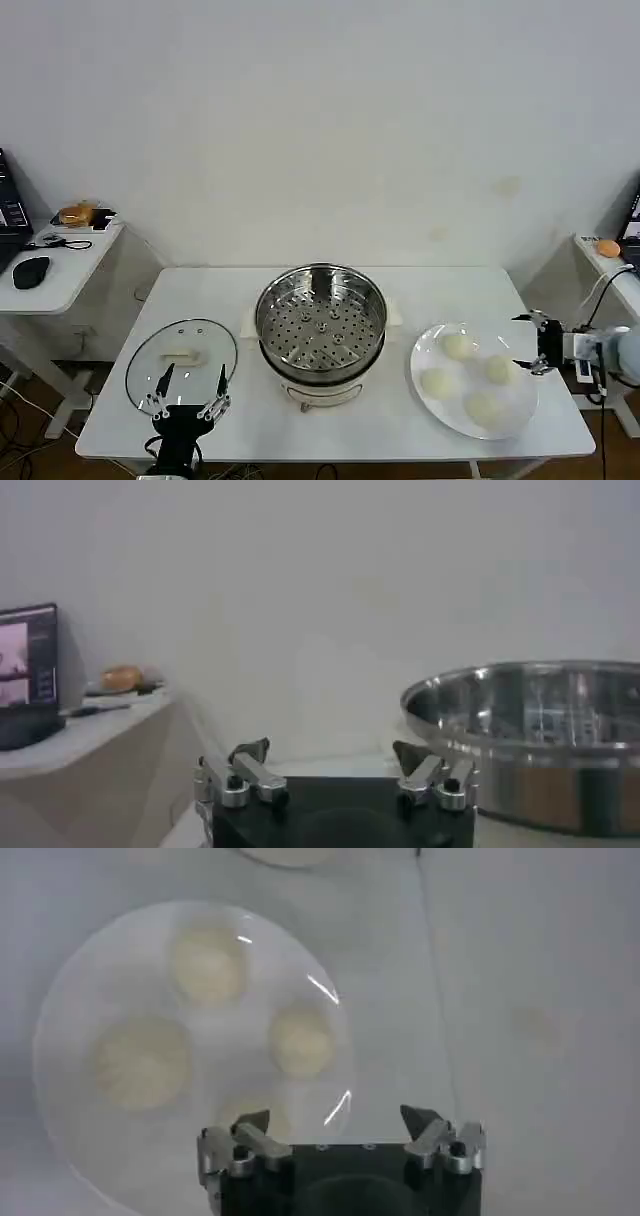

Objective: Take steamed baozi put them in steamer then cover it.

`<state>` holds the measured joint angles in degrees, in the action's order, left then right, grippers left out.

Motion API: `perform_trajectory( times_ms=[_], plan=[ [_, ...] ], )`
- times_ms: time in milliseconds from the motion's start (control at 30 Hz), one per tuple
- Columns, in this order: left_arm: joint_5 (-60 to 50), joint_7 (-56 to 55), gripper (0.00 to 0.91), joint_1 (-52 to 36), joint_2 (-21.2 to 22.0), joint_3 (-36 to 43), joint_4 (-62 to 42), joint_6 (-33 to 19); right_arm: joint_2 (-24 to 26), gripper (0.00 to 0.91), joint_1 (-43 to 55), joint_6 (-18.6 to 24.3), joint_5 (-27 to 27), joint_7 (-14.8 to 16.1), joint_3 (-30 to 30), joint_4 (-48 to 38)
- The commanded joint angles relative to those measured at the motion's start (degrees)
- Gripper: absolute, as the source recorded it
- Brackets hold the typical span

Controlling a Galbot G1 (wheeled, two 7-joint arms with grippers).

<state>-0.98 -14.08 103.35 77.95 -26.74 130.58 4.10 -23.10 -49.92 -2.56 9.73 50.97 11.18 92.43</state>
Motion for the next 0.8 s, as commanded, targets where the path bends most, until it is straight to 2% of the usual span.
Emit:
perform_trajectory(
  times_ms=[33, 267, 567, 800],
  plan=[
    [-0.23, 0.01, 0.907, -0.16, 0.17, -0.09, 0.35, 0.02, -2.59, 0.907, 22.65, 0.15, 0.11, 4.07, -25.36, -7.22],
    [-0.20, -0.04, 0.907, -1.11, 0.44, -0.44, -0.26, 0.60, -6.99, 0.907, 34.06, -1.02, -0.77, 7.12, -37.64, -12.95],
    [0.42, -0.04, 0.907, -2.50, 0.42, -1.17, -1.18, 0.99, -13.38, 0.907, 38.60, -1.45, 0.75, 7.66, -42.10, -19.75],
    [0.72, 0.00, 0.907, -2.75, 0.38, -1.71, -1.33, 1.05, -17.24, 0.907, 39.26, -1.28, 3.08, 7.60, -43.31, -24.27]
  ],
)
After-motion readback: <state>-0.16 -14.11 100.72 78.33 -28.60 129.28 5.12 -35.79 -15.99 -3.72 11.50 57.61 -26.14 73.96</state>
